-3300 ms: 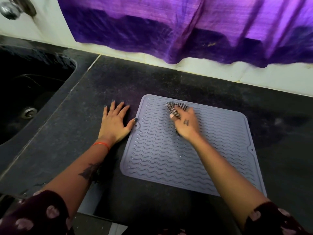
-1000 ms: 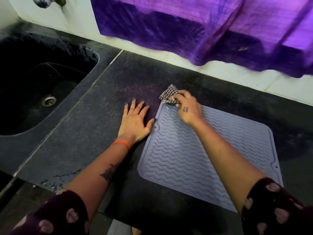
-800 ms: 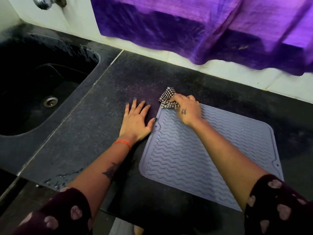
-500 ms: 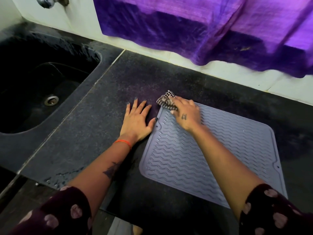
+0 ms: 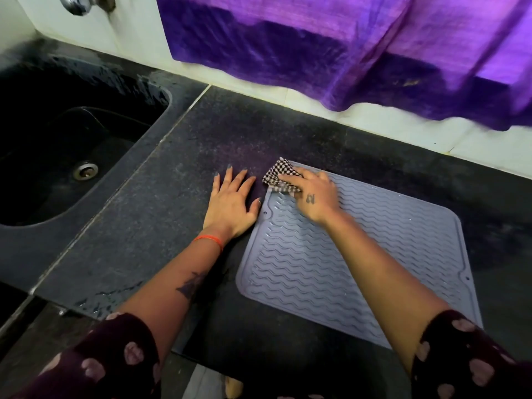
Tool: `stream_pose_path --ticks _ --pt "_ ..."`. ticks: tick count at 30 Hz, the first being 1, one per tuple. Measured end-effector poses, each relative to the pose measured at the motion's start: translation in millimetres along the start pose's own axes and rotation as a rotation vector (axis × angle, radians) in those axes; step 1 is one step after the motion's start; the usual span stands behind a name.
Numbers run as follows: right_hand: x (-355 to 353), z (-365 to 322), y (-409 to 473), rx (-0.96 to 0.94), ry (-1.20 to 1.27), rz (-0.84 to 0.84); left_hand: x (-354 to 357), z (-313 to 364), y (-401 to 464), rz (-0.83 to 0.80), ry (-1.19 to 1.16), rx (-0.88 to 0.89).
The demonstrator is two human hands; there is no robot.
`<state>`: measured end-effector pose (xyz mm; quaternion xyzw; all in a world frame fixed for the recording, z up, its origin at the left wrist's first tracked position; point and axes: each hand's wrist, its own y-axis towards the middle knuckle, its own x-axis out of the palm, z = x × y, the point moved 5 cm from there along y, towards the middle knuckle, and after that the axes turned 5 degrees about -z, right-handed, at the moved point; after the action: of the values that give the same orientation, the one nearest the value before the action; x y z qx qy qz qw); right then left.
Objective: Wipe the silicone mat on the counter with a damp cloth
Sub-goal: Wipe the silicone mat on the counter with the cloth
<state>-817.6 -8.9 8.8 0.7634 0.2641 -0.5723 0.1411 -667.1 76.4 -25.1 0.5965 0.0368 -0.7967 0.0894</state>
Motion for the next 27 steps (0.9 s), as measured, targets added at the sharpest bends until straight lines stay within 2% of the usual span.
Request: stream_pose_path --ticks 4,8,11,13,17,19,22,25,27 --pt "2.0 -6.3 -9.0 -0.008 -0.044 -0.018 -1.3 0.4 -0.3 0.006 -0.021 0.013" --pt "6.8 -9.3 -29.1 -0.122 -0.017 -0.074 -1.7 0.3 -0.3 0.018 -0.027 0.021" --pt "1.4 -3.8 -29.5 -0.181 0.115 -0.144 -1.0 0.9 -0.1 0.024 -0.04 0.032" --pt "-4.3 -1.6 -25.2 -0.16 0.194 -0.091 -0.4 0.4 0.0 0.018 -0.037 0.029" --pt "10.4 -18.8 -33.4 -0.082 -0.114 -0.048 -1.0 0.4 -0.2 0.028 -0.042 0.028" --pt "12.5 -23.0 -37.4 -0.096 -0.143 -0.054 -1.8 1.4 0.3 0.031 -0.051 0.032" --pt "11.3 -15.6 -41.1 -0.173 -0.051 -0.126 -2.6 2.1 0.5 0.035 -0.065 0.036" --pt "6.8 -4.5 -40.5 -0.223 0.151 -0.237 -2.5 1.5 0.0 0.031 -0.068 0.034" --pt "1.0 -1.7 -38.7 -0.187 0.243 -0.202 -1.6 1.2 -0.1 0.024 -0.06 0.035"
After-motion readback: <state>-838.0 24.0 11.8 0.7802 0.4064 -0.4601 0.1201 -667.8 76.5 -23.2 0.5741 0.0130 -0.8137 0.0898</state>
